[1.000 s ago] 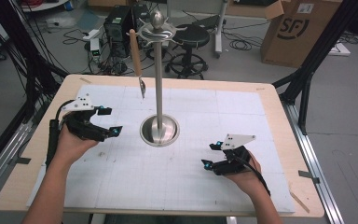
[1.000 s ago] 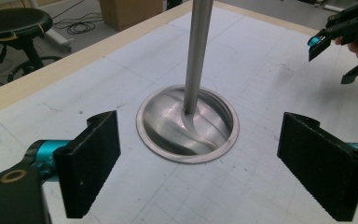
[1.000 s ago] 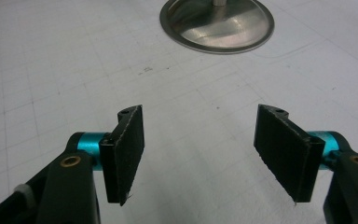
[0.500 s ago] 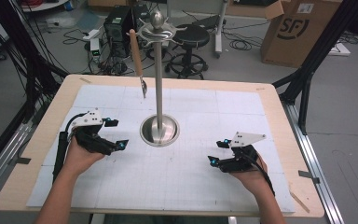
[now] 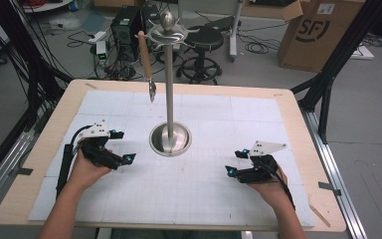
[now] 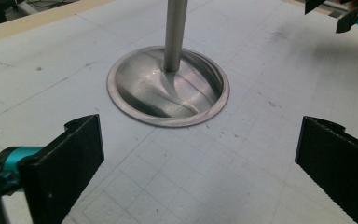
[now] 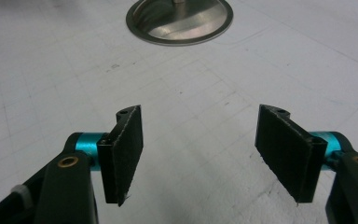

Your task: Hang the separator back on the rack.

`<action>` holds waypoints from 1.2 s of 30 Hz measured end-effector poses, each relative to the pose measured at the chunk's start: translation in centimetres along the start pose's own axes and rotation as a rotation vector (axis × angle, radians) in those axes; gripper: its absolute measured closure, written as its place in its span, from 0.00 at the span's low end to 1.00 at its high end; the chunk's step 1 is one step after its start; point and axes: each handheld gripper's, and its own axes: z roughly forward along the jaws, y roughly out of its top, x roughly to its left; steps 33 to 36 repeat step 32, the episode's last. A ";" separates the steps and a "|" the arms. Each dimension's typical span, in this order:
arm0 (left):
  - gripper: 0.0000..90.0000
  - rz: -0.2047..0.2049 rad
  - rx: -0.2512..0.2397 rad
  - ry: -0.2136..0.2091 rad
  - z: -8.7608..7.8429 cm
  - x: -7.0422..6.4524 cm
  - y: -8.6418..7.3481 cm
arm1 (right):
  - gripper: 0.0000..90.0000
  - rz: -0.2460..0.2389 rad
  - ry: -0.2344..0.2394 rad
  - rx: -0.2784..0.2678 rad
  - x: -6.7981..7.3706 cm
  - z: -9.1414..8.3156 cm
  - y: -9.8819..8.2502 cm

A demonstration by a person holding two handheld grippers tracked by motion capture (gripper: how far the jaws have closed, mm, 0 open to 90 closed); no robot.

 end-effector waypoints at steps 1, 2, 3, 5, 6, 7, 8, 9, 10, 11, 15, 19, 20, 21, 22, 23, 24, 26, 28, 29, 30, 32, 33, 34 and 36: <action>0.02 0.001 -0.007 0.005 -0.1 0.0 -0.1 | 0.35 0.000 0.000 0.000 0.0 0.0 0.0; 0.02 0.002 -0.009 0.004 -0.2 0.1 -0.2 | 0.35 -0.004 0.000 0.003 0.0 0.2 0.0; 0.02 0.001 -0.009 0.003 -0.3 0.1 -0.2 | 0.35 -0.004 0.000 0.003 0.0 0.2 0.0; 0.02 0.002 -0.009 0.005 -0.3 0.1 -0.3 | 0.35 -0.008 -0.001 0.002 0.0 0.3 0.0; 0.02 0.000 -0.009 0.000 -0.3 0.1 -0.4 | 0.35 -0.008 0.004 0.005 0.0 0.4 0.1; 0.02 0.001 -0.006 0.001 -0.3 0.1 -0.4 | 0.35 -0.010 0.002 0.008 0.0 0.4 0.1; 0.02 0.001 -0.002 0.000 -0.2 0.1 -0.5 | 0.35 -0.009 -0.001 0.009 0.0 0.5 0.0; 0.02 0.001 0.000 0.000 -0.2 0.1 -0.5 | 0.34 -0.006 -0.001 0.011 0.0 0.4 0.0; 0.02 0.000 0.004 0.001 -0.1 0.1 -0.6 | 0.34 -0.010 0.000 0.012 0.0 0.4 0.0; 0.02 0.000 0.009 0.003 0.0 0.0 -0.6 | 0.34 -0.009 0.001 0.012 0.1 0.4 0.0; 0.02 0.001 0.011 0.009 -0.1 0.0 -0.6 | 0.34 -0.010 -0.001 0.011 0.1 0.3 0.0; 0.02 -0.006 0.015 0.017 -0.1 0.2 -0.8 | 0.34 -0.010 -0.001 0.020 0.0 0.5 0.0; 0.02 -0.012 0.020 0.018 0.0 0.2 -1.0 | 0.34 -0.013 -0.001 0.022 0.0 0.6 0.0; 0.02 -0.018 0.034 0.017 0.1 0.3 -1.2 | 0.34 -0.012 0.001 0.023 0.0 0.6 0.0; 0.02 -0.017 0.051 0.022 0.2 0.3 -1.3 | 0.34 -0.014 0.002 0.023 0.0 0.6 0.0; 0.02 -0.018 0.060 0.023 0.3 0.2 -1.3 | 0.34 -0.013 0.002 0.023 0.0 0.6 0.0; 0.02 -0.014 0.063 0.022 0.4 0.2 -1.3 | 0.34 -0.009 -0.001 0.025 0.1 0.6 0.0; 0.02 -0.005 0.066 0.022 0.4 0.1 -1.3 | 0.34 -0.010 0.001 0.020 0.0 0.5 0.0; 0.02 -0.007 0.064 0.022 0.5 0.1 -1.3 | 0.34 -0.009 0.001 0.016 0.0 0.4 0.0; 0.02 -0.010 0.067 0.022 0.5 0.1 -1.3 | 0.34 -0.010 0.001 0.016 0.0 0.4 0.0; 0.02 -0.006 0.072 0.022 0.6 0.1 -1.3 | 0.34 -0.009 0.000 0.017 0.0 0.4 0.0; 0.02 -0.013 0.086 0.026 0.9 0.3 -1.5 | 0.33 -0.011 0.000 0.018 0.0 0.4 0.0; 0.02 -0.013 0.086 0.026 0.9 0.3 -1.5 | 0.33 -0.011 0.000 0.018 0.0 0.4 0.0; 0.02 -0.013 0.086 0.026 0.9 0.3 -1.5 | 0.33 -0.011 0.000 0.018 0.0 0.4 0.0; 0.02 -0.013 0.086 0.026 0.9 0.3 -1.5 | 0.33 -0.011 0.000 0.018 0.0 0.4 0.0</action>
